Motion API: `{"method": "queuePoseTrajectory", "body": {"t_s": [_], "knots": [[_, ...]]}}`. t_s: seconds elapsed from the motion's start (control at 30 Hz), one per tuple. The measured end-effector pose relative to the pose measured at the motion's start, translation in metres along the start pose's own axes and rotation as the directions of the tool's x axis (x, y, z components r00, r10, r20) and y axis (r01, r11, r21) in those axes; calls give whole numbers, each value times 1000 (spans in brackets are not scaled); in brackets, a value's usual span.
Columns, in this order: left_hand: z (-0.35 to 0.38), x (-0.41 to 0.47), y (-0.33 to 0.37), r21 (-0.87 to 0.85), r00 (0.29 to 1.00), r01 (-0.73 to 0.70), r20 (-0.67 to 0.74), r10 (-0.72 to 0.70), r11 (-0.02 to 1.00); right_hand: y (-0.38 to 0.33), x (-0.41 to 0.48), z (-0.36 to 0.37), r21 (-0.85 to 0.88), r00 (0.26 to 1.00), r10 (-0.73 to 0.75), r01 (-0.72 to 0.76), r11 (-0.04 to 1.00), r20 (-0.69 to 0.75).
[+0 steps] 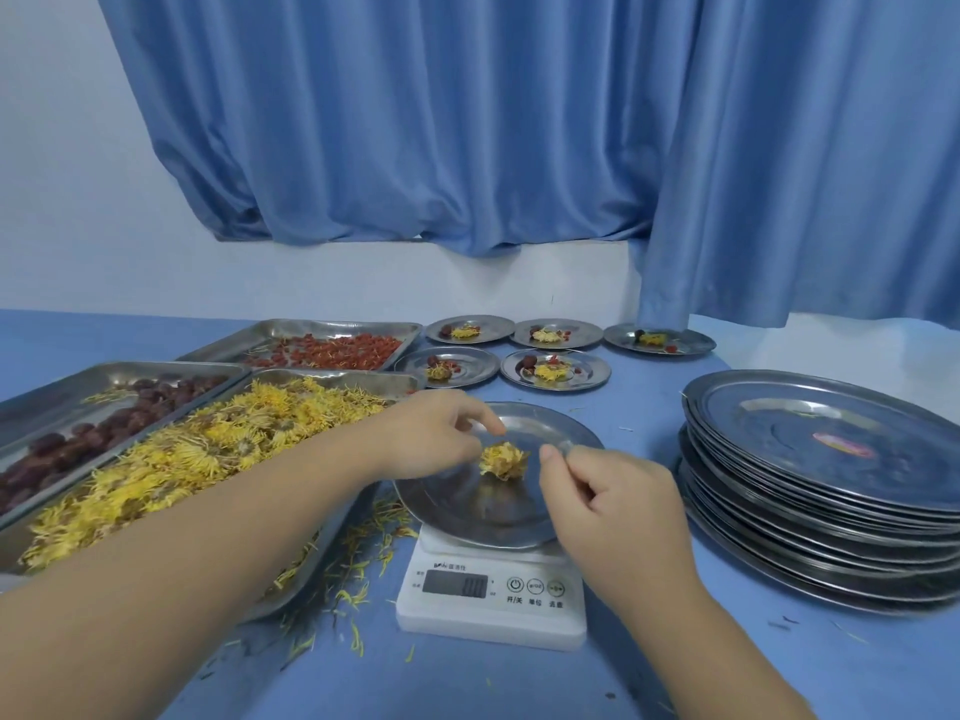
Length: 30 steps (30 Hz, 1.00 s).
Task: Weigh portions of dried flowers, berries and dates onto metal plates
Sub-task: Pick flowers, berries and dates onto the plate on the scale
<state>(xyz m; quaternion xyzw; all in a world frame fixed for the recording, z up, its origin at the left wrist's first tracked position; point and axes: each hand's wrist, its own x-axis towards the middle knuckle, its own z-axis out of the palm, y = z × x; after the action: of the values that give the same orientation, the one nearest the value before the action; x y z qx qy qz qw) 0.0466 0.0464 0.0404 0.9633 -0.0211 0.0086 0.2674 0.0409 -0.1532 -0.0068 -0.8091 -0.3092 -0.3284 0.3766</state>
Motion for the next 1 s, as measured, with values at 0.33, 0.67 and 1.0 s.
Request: {"method": "queuePoseTrajectory", "body": {"t_s": [0.33,0.67,1.0], "knots": [[-25,-53,-30,-191,986,-28,-168,-4,981,-22,-12,1,-5,981,-191,191,982,14],[-98,-119,-114,-119,947,158,-262,-184,980,-96,-7,49,-15,947,-280,286,958,158],[-177,-116,-232,-29,833,399,-407,-375,917,-105,-9,106,45,918,-327,326,944,225]]}}
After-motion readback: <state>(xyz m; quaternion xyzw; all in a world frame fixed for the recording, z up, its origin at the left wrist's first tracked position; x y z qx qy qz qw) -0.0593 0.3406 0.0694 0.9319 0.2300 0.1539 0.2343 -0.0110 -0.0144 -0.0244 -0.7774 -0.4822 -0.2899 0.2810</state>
